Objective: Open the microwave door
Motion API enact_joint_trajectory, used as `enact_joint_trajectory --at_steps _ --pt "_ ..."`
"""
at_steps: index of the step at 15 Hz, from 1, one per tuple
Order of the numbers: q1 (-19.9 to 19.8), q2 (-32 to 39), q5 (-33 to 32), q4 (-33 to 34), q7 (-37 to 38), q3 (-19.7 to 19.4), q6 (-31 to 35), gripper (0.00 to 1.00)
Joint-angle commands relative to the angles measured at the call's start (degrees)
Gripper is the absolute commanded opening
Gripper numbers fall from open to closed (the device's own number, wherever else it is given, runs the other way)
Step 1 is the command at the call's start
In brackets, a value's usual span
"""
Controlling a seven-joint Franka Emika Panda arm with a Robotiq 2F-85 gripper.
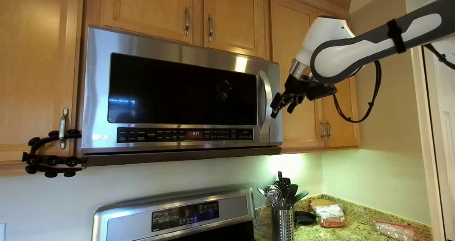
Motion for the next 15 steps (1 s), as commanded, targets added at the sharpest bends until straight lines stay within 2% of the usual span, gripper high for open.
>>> enact_joint_trajectory --at_steps 1,6,11,12,13,15 --pt "-1.9 4.4 -1.8 4.0 2.5 -1.3 5.9 1.00" --pt "-2.7 9.4 -0.7 7.5 3.6 -2.8 12.3 1.00" --pt "-2.0 12.9 0.0 10.4 4.3 -3.4 14.4 1.00" --pt "-1.9 13.2 -0.2 10.6 4.4 -3.4 14.3 0.91" --pt "-2.0 13.3 -0.4 10.8 4.8 -3.3 14.1 0.72" --pt "-1.8 13.4 -0.3 10.9 5.2 -3.4 14.2 0.58"
